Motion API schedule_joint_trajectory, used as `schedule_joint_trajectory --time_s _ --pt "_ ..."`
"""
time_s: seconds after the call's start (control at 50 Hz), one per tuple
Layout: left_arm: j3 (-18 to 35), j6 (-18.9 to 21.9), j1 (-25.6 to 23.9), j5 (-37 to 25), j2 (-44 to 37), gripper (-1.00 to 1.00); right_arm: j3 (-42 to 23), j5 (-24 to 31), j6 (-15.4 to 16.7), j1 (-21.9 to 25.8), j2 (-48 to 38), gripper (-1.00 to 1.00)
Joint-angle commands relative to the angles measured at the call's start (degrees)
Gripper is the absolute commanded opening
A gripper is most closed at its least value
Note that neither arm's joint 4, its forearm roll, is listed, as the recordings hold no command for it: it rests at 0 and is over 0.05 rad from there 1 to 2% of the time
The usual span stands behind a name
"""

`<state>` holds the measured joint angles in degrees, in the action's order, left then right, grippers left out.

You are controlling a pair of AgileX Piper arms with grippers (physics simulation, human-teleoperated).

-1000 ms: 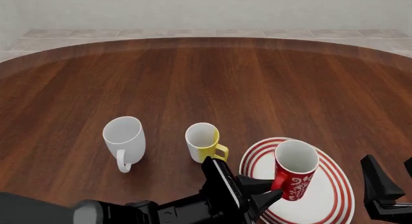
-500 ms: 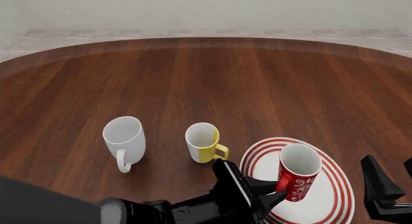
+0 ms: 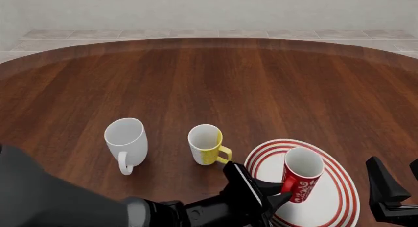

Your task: Pick up the red mug and put it on the plate

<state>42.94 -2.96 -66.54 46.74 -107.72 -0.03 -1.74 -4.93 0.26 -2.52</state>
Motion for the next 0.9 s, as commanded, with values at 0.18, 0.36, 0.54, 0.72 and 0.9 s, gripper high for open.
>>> schedule_joint_trajectory --time_s 0.18,0.36,0.54,0.72,0.9 --pt "1.2 0.4 0.4 0.8 -1.8 -1.0 0.0 -0.1 -0.1 0.0 0.0 1.0" --pt "1.9 0.4 0.6 0.8 -2.9 -1.0 0.0 0.5 -0.3 0.0 0.6 1.0" --pt "2.5 0.3 0.7 0.7 -3.9 -1.0 0.0 0.4 -0.5 0.0 0.4 1.0" --pt "2.5 0.4 0.9 1.0 -4.1 -1.0 0.0 0.2 -0.4 0.0 0.2 1.0" --pt "2.5 0.4 1.2 1.3 -4.6 -1.0 0.0 -0.2 -0.3 0.1 -0.3 1.0"
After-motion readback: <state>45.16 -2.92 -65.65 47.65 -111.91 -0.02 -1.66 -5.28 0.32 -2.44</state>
